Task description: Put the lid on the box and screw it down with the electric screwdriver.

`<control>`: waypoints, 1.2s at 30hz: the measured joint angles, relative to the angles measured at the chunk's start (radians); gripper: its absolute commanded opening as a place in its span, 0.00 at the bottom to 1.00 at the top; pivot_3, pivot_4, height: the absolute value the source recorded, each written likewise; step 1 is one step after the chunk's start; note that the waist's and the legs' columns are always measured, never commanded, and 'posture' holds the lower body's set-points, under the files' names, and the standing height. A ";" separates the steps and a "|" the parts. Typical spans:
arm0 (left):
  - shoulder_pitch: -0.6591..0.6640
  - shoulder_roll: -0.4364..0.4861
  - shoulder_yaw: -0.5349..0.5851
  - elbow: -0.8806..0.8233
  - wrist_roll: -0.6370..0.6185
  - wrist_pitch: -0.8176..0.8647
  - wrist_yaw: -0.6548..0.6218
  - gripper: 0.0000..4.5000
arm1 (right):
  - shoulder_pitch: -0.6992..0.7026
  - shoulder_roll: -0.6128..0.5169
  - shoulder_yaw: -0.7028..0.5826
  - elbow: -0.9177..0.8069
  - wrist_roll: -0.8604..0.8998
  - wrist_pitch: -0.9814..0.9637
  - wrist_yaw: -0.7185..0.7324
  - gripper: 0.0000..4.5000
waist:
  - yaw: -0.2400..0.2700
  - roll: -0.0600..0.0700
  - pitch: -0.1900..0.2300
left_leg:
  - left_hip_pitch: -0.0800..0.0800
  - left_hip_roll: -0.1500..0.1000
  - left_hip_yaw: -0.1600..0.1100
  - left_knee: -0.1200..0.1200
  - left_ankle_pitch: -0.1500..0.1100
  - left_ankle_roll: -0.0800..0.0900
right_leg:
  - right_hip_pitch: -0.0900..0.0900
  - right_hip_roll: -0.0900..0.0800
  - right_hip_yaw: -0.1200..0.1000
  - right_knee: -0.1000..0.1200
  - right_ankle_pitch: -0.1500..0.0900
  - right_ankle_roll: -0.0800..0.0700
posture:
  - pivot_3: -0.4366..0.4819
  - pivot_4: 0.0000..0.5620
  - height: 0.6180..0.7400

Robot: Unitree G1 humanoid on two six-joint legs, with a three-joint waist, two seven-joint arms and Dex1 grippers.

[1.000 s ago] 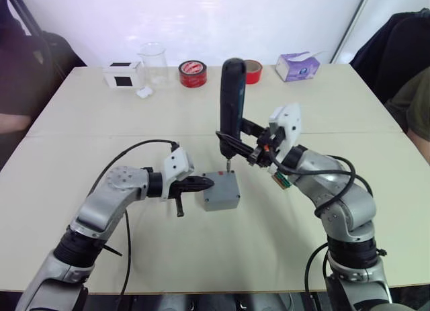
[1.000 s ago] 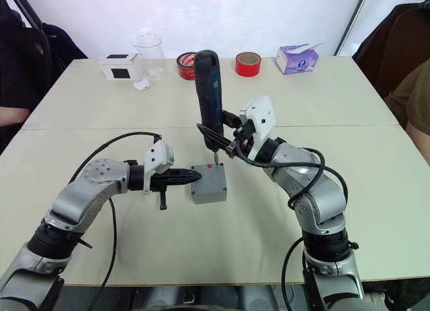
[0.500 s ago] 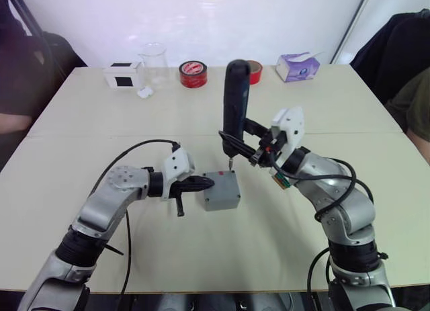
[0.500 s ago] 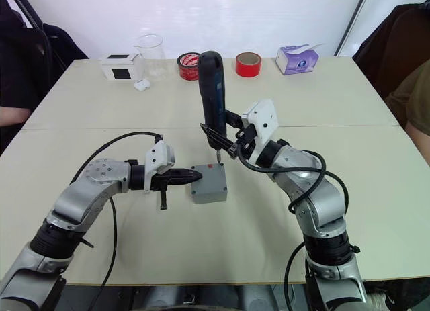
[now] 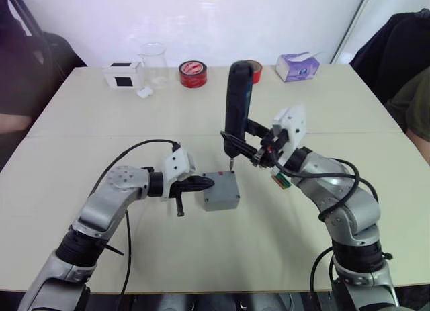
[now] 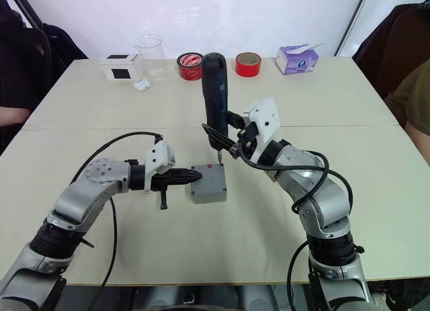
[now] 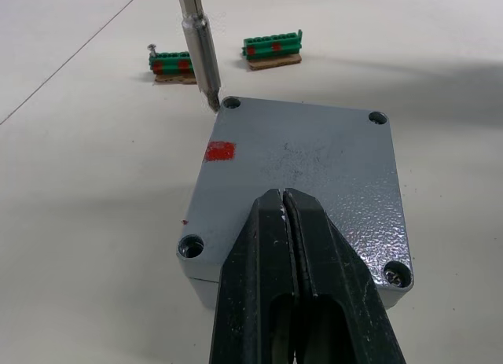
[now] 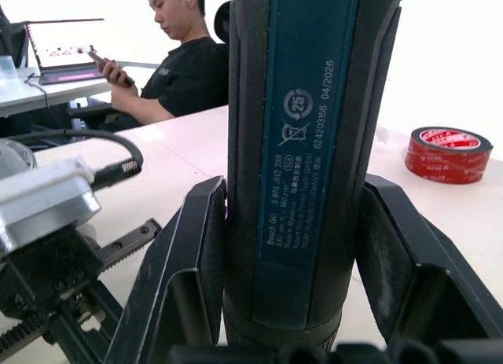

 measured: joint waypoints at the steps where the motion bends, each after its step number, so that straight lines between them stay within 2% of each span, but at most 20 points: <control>1: 0.000 0.000 0.000 0.000 0.000 0.000 0.000 0.00 | -0.003 -0.002 -0.002 -0.008 0.002 0.001 -0.001 0.40 | 0.000 0.000 0.000 | 0.000 0.000 0.000 0.000 0.000 0.000 | 0.000 0.000 0.000 0.000 0.000 0.000 | 0.48 0.27 1.00; 11: 0.000 -0.005 0.000 0.000 0.007 0.002 0.000 0.00 | -0.001 -0.019 -0.011 -0.020 0.036 0.015 -0.013 0.40 | 0.000 0.000 0.000 | 0.000 0.000 0.000 0.000 0.000 0.000 | 0.000 0.000 0.000 0.000 0.000 0.000 | 0.48 0.27 1.00; 36: -0.001 -0.008 0.001 0.000 0.008 0.009 0.002 0.00 | 0.048 -0.009 0.016 -0.001 -0.012 -0.047 -0.007 0.40 | 0.000 0.000 0.000 | 0.000 0.000 0.000 0.000 0.000 0.000 | 0.000 0.000 0.000 0.000 0.000 0.000 | 0.48 0.27 1.00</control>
